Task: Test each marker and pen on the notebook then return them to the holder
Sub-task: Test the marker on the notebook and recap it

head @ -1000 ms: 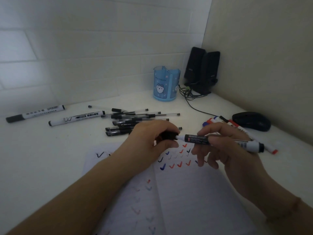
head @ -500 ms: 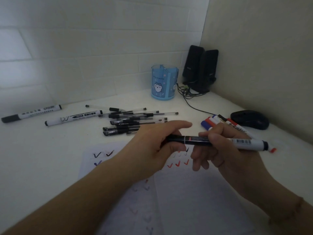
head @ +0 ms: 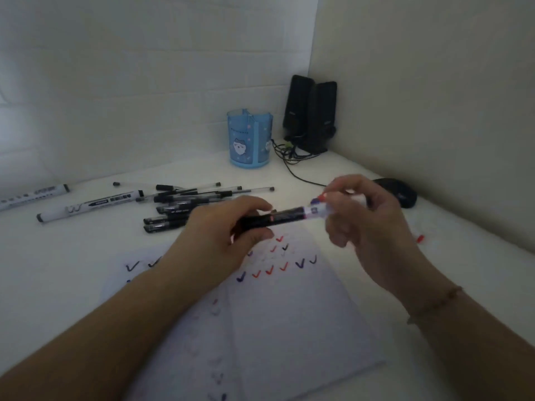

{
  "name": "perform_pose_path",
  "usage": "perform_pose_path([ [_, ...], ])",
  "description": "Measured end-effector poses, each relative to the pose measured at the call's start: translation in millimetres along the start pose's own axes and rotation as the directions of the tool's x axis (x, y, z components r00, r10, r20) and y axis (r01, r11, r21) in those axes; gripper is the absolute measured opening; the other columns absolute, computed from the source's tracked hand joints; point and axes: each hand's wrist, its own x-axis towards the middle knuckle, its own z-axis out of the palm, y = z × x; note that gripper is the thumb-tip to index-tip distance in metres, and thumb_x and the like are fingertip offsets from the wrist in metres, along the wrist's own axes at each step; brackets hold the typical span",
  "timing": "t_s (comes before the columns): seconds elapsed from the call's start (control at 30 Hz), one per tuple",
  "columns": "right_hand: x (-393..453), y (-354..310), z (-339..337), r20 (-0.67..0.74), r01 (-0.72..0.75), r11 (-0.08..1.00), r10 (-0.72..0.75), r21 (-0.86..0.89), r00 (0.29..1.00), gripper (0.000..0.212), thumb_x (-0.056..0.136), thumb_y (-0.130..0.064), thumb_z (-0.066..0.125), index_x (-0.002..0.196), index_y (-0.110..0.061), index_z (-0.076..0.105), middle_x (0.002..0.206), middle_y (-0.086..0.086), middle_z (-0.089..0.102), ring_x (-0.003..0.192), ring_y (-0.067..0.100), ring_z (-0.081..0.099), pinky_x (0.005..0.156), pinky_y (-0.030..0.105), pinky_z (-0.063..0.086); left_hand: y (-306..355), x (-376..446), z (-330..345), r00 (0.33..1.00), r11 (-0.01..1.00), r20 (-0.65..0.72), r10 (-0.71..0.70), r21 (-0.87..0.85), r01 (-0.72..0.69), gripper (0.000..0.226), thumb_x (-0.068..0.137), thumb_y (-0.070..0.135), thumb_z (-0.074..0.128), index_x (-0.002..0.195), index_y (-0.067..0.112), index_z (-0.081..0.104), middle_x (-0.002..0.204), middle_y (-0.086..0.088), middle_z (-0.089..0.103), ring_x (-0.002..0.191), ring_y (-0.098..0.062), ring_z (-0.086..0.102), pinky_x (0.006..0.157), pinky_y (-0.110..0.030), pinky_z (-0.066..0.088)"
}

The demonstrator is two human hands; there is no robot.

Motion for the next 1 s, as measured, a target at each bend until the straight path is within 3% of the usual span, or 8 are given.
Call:
perform_pose_path([
  [0.1,3,-4,-17,-0.119,0.014,0.999,-0.008,0.046,0.993,0.012,0.075,-0.011,0.06,0.067,-0.019,0.062,0.047,0.002,0.051,0.041,0.018,0.039,0.043,0.025,0.033,8,-2,0,1.0,1.0,0.001,-0.015,-0.024,0.015,0.046,0.072,0.05,0.062,0.115,0.035,0.06,0.094,0.019,0.068,0.08,-0.004,0.061,0.08,-0.012,0.047],
  [0.2,2,-8,-26,-0.2,0.048,0.997,-0.035,0.063,0.979,0.018,0.082,-0.004,0.057,0.068,-0.015,0.059,0.048,0.003,0.049,0.04,0.017,0.037,0.044,0.028,0.032,13,-5,5,0.996,0.999,0.092,-0.016,-0.038,0.02,0.068,0.068,0.062,0.061,0.131,0.045,0.039,0.112,0.025,0.059,0.087,-0.002,0.06,0.077,-0.02,0.048],
  [0.33,-20,-27,-51,-0.327,0.068,0.994,-0.035,0.091,0.944,0.021,0.089,-0.004,0.053,0.071,-0.013,0.057,0.044,-0.001,0.046,0.038,0.018,0.037,0.042,0.026,0.031,19,-13,5,0.971,0.987,0.213,0.106,0.096,-0.129,0.047,0.081,0.066,0.05,0.122,0.043,0.049,0.114,0.026,0.056,0.096,0.0,0.058,0.081,-0.036,0.053],
  [0.43,-64,-46,-83,-0.389,0.127,0.989,-0.091,0.07,0.917,0.015,0.089,-0.01,0.055,0.075,-0.012,0.061,0.047,-0.001,0.047,0.041,0.019,0.038,0.042,0.025,0.033,50,-25,6,0.858,0.906,0.369,0.358,0.087,-0.415,0.047,0.085,0.059,0.053,0.123,0.033,0.055,0.128,0.011,0.057,0.114,-0.009,0.056,0.091,-0.042,0.051],
  [0.53,-121,-68,-120,-0.468,0.142,0.99,-0.118,0.016,0.876,0.015,0.089,-0.014,0.055,0.077,-0.012,0.063,0.049,0.002,0.043,0.045,0.02,0.036,0.044,0.025,0.034,93,-36,17,0.661,0.741,0.454,0.597,0.003,-0.671,0.053,0.086,0.059,0.055,0.128,0.027,0.054,0.139,0.007,0.05,0.121,-0.014,0.052,0.097,-0.036,0.044],
  [0.7,-219,-94,-172,-0.565,0.075,0.987,-0.144,-0.145,0.813,0.013,0.087,-0.01,0.055,0.077,-0.006,0.061,0.048,0.002,0.042,0.045,0.021,0.033,0.044,0.026,0.035,142,-51,48,0.441,0.566,0.521,0.731,-0.101,-0.818,0.057,0.087,0.065,0.047,0.131,0.027,0.05,0.142,0.005,0.047,0.12,-0.02,0.052,0.095,-0.037,0.04],
  [0.87,-298,-71,-201,-0.572,-0.21,0.861,-0.11,-0.464,0.813,0.01,0.088,-0.004,0.062,0.084,0.006,0.061,0.053,0.021,0.048,0.044,0.025,0.04,0.046,0.035,0.035,172,-51,79,0.349,0.513,0.567,0.746,-0.156,-0.844,0.054,0.089,0.064,0.046,0.128,0.028,0.051,0.137,0.005,0.051,0.118,-0.018,0.052,0.093,-0.034,0.04],
  [1.0,-341,-26,-223,-0.525,-0.349,0.657,-0.084,-0.668,0.847,0.015,0.081,-0.042,0.063,0.086,-0.027,0.065,0.058,0.013,0.06,0.048,0.027,0.053,0.048,0.04,0.045,176,-50,97,0.396,0.539,0.556,0.731,-0.114,-0.835,0.049,0.09,0.06,0.043,0.126,0.027,0.052,0.132,0.003,0.055,0.112,-0.018,0.055,0.088,-0.035,0.049],
])
